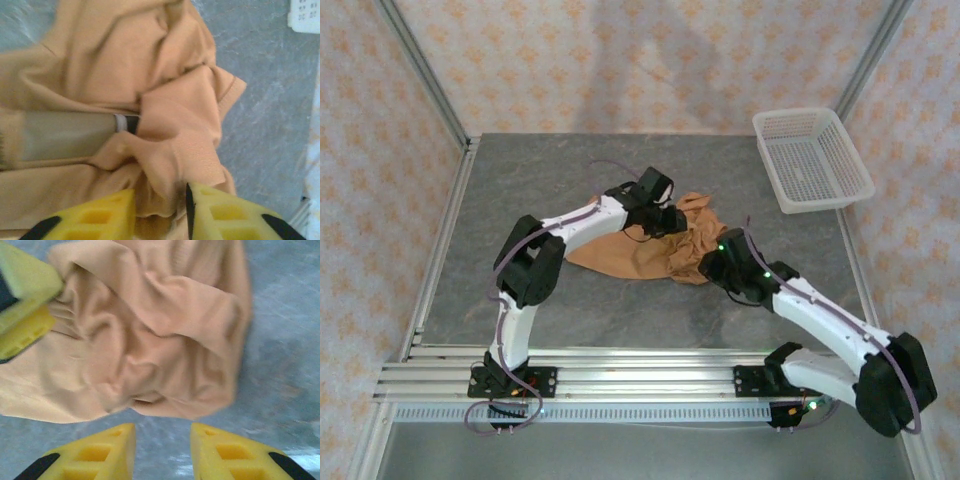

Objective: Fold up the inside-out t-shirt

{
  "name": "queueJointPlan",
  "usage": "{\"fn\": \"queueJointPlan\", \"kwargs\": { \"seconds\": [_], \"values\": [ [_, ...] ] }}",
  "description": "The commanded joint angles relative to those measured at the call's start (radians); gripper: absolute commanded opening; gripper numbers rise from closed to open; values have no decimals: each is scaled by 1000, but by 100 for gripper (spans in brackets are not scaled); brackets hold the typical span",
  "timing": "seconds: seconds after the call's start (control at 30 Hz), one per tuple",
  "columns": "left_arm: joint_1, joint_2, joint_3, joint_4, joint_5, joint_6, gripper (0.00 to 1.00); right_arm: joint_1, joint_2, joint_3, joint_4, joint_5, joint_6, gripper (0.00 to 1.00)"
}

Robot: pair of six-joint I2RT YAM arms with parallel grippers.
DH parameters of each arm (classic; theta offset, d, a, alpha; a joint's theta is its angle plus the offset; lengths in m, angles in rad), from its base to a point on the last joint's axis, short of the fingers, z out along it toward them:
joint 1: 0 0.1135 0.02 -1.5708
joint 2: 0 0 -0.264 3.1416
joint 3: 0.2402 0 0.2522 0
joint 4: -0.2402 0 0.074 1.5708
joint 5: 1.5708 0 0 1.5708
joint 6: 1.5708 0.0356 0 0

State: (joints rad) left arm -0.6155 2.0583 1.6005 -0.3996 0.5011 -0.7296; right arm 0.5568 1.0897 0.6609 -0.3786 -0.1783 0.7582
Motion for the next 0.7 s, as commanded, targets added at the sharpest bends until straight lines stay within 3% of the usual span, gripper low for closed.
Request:
{"fn": "queueJointPlan", "kwargs": {
  "seconds": [0.0, 0.2, 0.3, 0.47, 0.67],
  "values": [
    [57, -135, -51, -64, -81, 29, 49, 39, 102, 114, 6, 6, -6, 34],
    [151, -336, -265, -144, -176, 108, 48, 172, 363, 446, -266, 221, -38, 34],
    [211, -412, -418, -98, -157, 103, 47, 197, 497, 578, -377, 275, -74, 34],
    [272, -440, -528, -45, -117, 105, 46, 260, 673, 762, -557, 389, -134, 35],
    [305, -401, -536, 4, -73, 96, 45, 291, 789, 835, -602, 436, -171, 38]
  ]
}}
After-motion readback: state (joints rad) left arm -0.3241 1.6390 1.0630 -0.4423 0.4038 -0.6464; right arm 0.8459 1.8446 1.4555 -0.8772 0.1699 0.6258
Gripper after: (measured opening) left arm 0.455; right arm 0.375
